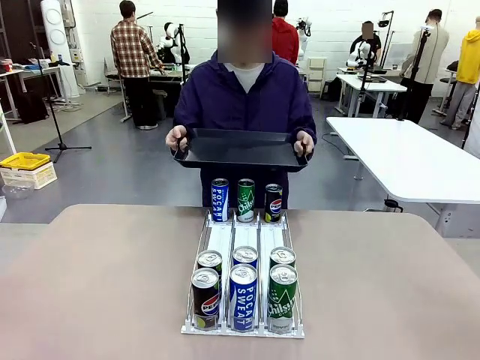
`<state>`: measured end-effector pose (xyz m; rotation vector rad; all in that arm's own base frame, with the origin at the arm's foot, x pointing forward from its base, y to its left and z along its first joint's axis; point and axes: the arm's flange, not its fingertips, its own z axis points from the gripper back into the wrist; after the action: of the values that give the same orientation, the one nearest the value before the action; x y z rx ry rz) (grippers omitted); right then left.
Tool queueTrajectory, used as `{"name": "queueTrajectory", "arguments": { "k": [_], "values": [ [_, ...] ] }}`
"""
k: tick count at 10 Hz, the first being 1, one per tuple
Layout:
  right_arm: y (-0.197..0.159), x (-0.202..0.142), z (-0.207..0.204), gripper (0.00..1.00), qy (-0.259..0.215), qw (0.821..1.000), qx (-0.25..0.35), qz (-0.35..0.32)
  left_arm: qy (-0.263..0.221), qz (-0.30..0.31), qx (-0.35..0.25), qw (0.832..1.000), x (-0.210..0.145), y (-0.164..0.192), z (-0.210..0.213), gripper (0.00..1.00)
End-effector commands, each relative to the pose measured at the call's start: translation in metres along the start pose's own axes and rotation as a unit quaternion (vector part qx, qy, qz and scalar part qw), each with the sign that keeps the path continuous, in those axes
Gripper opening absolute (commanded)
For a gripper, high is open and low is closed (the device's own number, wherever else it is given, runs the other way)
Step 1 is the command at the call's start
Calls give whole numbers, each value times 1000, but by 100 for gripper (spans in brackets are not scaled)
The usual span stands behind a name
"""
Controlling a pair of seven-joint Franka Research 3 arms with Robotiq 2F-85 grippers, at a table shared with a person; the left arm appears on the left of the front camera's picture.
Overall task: Retrieve and hand over the desired beverage to the person.
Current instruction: Pick up a can of the same type that the person held from the Automatic Can Dispenser.
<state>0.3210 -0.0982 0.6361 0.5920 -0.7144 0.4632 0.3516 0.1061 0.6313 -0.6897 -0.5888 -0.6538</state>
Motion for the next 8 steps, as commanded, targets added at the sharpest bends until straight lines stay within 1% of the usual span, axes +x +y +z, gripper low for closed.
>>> {"name": "queueTrajectory", "arguments": {
  "k": [1,8],
  "values": [
    [-2,2,-2,100,-8,1000,14,5,-6,-11,-8,1000,0,2,2,100],
    [-2,2,-2,100,-8,1000,14,5,-6,-11,-8,1000,0,2,2,100]
  ]
}}
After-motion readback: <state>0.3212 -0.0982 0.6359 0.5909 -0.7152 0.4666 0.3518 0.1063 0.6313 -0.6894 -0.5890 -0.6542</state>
